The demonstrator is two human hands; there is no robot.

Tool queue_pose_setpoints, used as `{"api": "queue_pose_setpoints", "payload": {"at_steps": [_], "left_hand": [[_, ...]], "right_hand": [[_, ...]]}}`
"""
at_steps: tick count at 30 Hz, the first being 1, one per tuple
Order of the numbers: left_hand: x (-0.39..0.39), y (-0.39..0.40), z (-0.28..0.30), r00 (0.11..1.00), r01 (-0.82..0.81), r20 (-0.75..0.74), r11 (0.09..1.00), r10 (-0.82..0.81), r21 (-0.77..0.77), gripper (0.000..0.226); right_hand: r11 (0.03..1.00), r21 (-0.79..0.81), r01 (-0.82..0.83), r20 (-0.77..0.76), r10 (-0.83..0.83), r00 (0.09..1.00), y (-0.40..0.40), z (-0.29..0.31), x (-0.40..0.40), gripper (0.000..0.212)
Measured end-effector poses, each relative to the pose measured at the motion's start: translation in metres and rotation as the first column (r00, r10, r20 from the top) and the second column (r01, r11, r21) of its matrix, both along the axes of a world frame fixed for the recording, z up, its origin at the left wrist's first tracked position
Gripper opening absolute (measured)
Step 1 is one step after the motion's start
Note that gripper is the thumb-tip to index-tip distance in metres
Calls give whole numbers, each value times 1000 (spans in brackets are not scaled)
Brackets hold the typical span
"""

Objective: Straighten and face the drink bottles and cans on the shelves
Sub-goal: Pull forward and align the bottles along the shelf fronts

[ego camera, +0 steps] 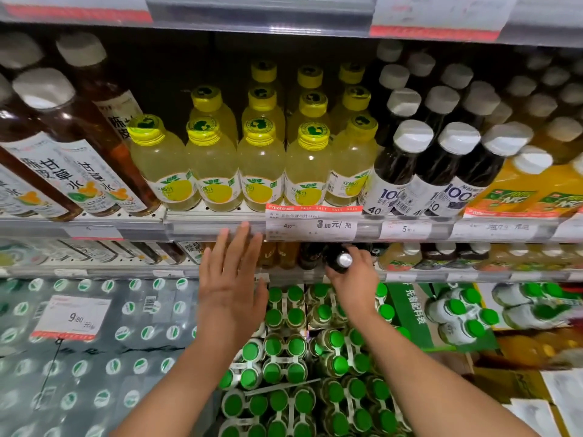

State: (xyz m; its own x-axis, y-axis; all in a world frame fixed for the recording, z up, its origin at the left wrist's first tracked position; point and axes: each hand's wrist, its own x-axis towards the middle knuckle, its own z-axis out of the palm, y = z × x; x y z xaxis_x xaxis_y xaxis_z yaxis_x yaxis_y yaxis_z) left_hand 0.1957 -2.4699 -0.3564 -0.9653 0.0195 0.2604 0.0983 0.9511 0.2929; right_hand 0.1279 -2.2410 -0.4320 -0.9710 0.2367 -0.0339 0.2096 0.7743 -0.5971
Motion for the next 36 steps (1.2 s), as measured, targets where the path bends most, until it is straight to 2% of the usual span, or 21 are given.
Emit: {"api": "queue_pose_setpoints", "payload": {"at_steps": [3, 7, 9, 14, 19, 22, 26, 29, 31, 36], "left_hand": [[1, -6, -2, 999, 27, 19, 998, -26, -49, 84], [2, -13, -5, 998, 59, 27, 990, -56, -127, 88], [1, -14, -5, 997, 70, 24, 991, -67, -112, 90], [3, -12, -5, 997, 76, -28, 994, -78, -72, 87], [4, -13, -5, 996, 84, 4, 995, -84, -61, 89], [6, -14, -5, 996, 85, 30, 995, -84, -55, 92], [9, -13, 8, 990, 78, 124, 995, -69, -70, 91], [5, -15, 25, 956, 86, 288, 992, -56, -94, 79], [3, -15, 40, 925, 105, 376, 990, -62, -95, 66], [-5, -12, 86, 836, 133, 543, 989, -80, -58, 54]], "right_hand": [[1000, 19, -3, 37, 2, 999, -6, -7, -10, 58], [993, 113, 16, 154, -34, 987, -10, -14, -25, 39], [990, 139, 21, 179, -46, 983, -11, -15, -31, 36], [984, 170, 53, 143, -78, 987, -19, -14, -39, 43], [974, 226, 11, 120, -39, 992, -18, -11, -43, 42], [986, 166, -17, 147, -7, 989, -13, 0, -37, 37], [996, 86, -25, 161, 11, 987, -9, 30, -13, 30], [997, 7, -83, 121, 81, 989, -6, 49, 13, 51], [984, 35, -175, 133, 169, 977, -2, 60, 28, 61], [905, -2, -425, 155, 420, 894, 2, 118, 54, 41]]}}
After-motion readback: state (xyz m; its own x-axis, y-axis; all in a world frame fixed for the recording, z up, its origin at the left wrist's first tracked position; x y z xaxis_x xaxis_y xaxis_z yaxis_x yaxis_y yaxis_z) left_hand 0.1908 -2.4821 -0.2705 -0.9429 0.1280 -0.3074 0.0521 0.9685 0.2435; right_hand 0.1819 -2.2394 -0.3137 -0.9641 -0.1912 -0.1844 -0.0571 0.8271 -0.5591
